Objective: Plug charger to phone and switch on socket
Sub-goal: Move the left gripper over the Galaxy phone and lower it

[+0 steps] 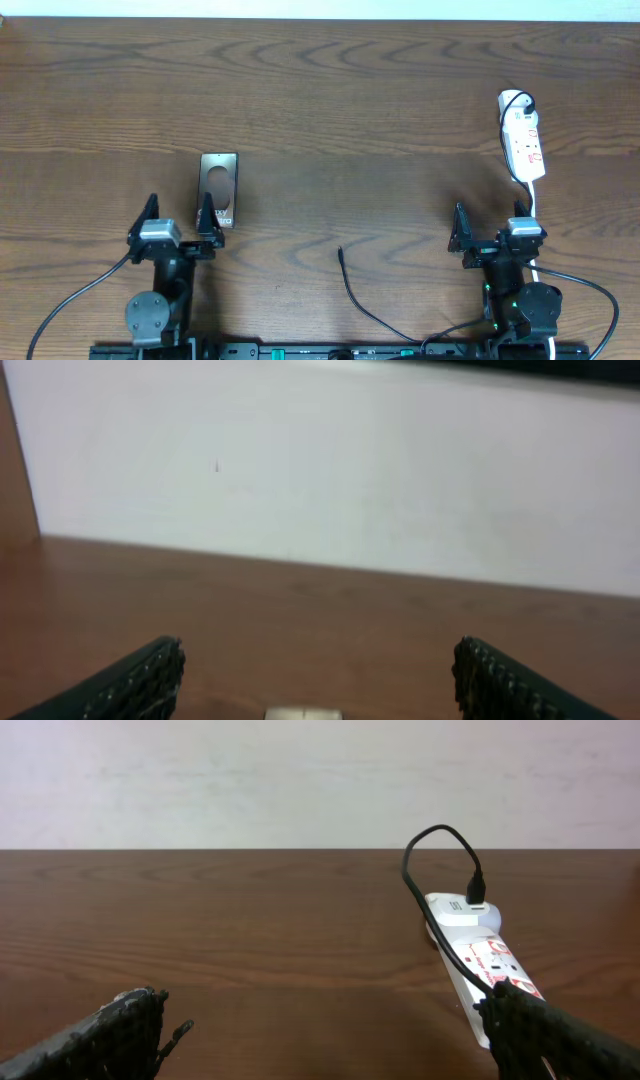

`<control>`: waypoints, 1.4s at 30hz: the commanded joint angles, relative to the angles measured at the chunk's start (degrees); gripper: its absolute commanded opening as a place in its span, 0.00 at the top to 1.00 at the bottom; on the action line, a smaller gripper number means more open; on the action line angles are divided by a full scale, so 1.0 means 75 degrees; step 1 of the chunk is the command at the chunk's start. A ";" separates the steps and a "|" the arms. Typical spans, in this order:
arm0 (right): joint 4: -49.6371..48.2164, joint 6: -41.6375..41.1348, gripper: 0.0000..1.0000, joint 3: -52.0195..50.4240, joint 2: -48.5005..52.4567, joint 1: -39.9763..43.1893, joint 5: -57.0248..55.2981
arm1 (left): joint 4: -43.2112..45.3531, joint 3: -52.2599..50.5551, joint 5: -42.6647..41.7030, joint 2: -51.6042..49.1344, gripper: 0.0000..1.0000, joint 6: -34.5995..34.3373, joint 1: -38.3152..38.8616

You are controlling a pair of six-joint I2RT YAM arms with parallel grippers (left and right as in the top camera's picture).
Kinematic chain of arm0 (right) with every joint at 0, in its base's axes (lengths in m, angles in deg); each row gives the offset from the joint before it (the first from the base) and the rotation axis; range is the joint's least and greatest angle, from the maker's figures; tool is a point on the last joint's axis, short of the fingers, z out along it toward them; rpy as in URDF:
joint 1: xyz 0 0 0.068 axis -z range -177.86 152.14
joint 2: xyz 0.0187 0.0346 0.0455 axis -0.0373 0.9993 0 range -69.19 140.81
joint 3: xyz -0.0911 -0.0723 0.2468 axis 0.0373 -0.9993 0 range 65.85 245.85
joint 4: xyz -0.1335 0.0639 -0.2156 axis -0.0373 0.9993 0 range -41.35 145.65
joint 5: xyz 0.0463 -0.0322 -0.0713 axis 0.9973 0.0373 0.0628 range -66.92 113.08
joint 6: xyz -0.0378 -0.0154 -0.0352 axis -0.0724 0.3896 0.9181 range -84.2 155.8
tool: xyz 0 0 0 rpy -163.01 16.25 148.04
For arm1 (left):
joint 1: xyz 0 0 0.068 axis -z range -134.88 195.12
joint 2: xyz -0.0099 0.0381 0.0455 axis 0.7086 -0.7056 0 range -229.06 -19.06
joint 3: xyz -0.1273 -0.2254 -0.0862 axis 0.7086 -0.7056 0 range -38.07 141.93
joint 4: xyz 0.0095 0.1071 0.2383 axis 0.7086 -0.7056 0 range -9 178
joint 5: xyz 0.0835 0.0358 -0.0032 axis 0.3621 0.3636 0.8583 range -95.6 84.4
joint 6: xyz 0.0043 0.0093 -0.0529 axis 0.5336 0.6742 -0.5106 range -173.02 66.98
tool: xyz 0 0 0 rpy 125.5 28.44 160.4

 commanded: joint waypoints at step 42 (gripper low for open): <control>0.0038 -0.0050 0.01 -0.0009 0.0009 -0.0052 -0.0090 | -0.9874 1.1089 -0.0090 -1.2225 0.14 0.0361 -0.0017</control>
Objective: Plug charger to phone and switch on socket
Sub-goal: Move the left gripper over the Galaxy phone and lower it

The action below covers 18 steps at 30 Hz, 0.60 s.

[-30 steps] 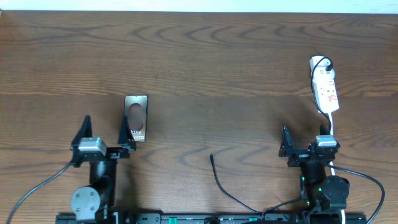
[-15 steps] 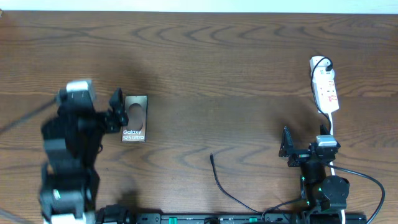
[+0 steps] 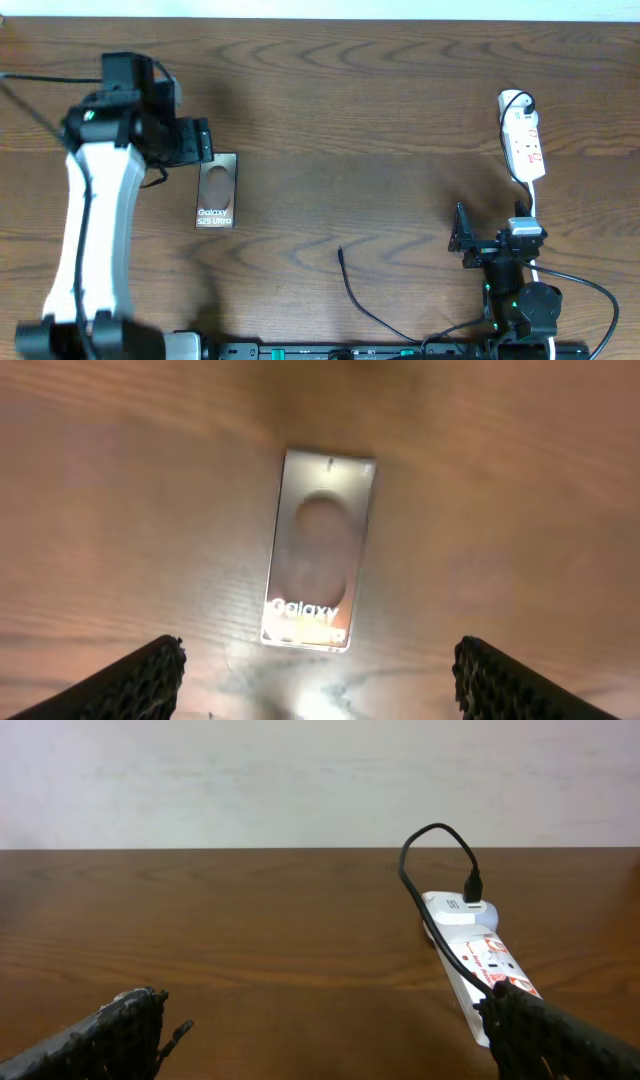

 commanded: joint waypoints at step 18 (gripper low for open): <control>0.0032 -0.0047 0.01 -0.0009 -0.0006 -0.0052 -0.0064 | 0.0006 0.0102 -0.0061 -0.2678 0.25 0.0125 -0.0017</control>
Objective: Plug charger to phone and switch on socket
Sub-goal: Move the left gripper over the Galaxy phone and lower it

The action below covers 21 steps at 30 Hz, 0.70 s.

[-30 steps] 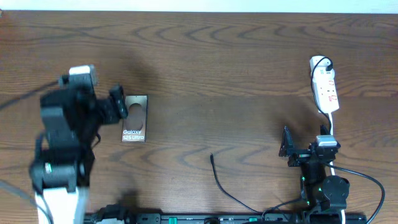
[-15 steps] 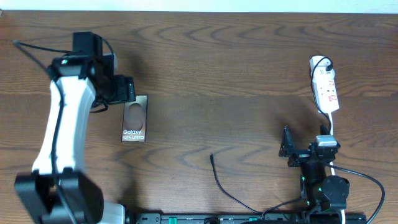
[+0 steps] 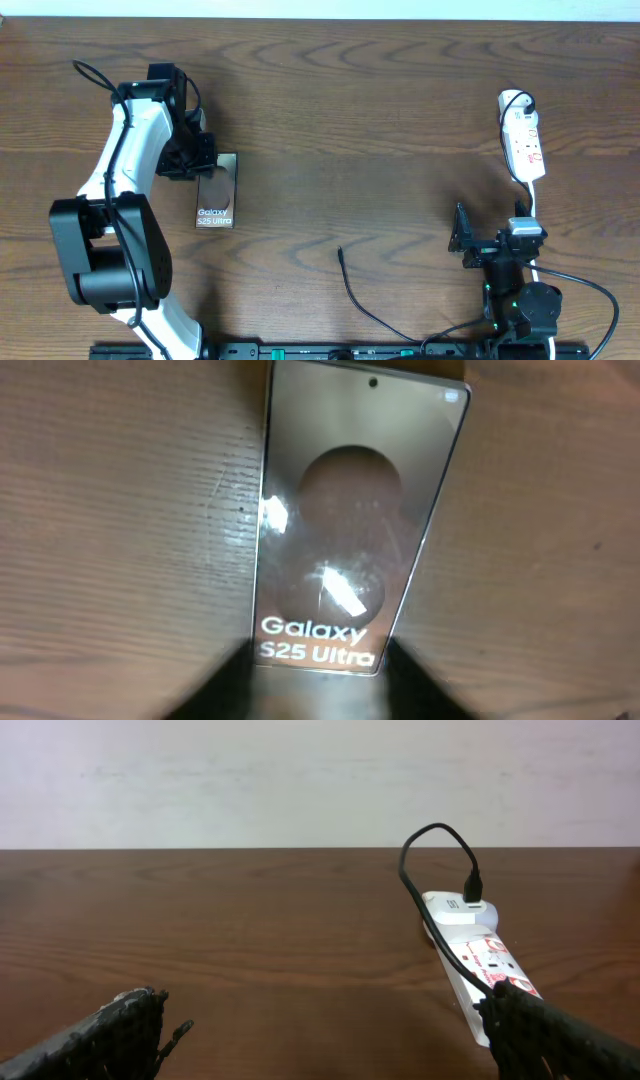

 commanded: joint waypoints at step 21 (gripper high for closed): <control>0.0032 -0.0047 0.01 -0.0009 -0.0006 -0.0052 -0.0064 | 0.1189 -0.0985 -0.0003 0.0012 0.07 0.0574 0.0335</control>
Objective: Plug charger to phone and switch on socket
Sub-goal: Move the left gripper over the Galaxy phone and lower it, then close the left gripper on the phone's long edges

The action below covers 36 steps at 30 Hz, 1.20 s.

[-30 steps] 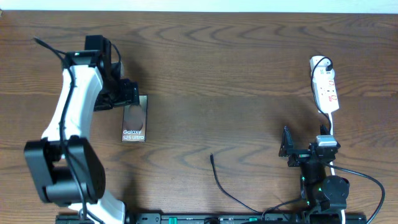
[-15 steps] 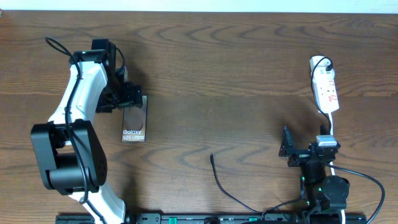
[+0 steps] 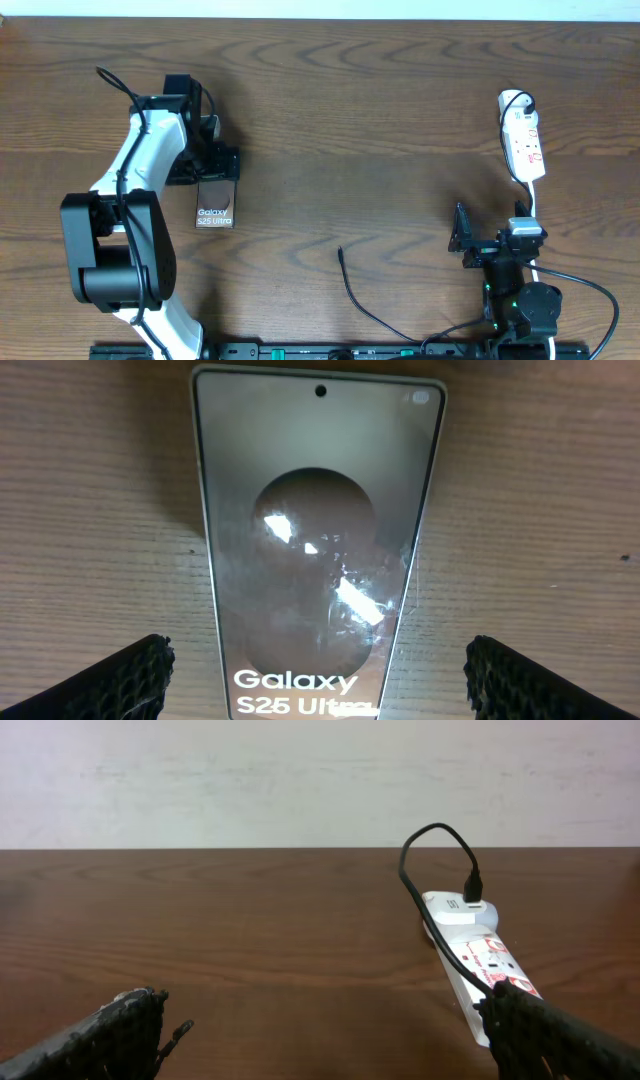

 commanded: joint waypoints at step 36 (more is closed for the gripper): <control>0.0035 -0.0047 0.01 -0.0009 -0.0003 -0.0052 -0.0064 | 0.1603 -0.1545 0.0536 0.0012 0.07 0.0192 0.0015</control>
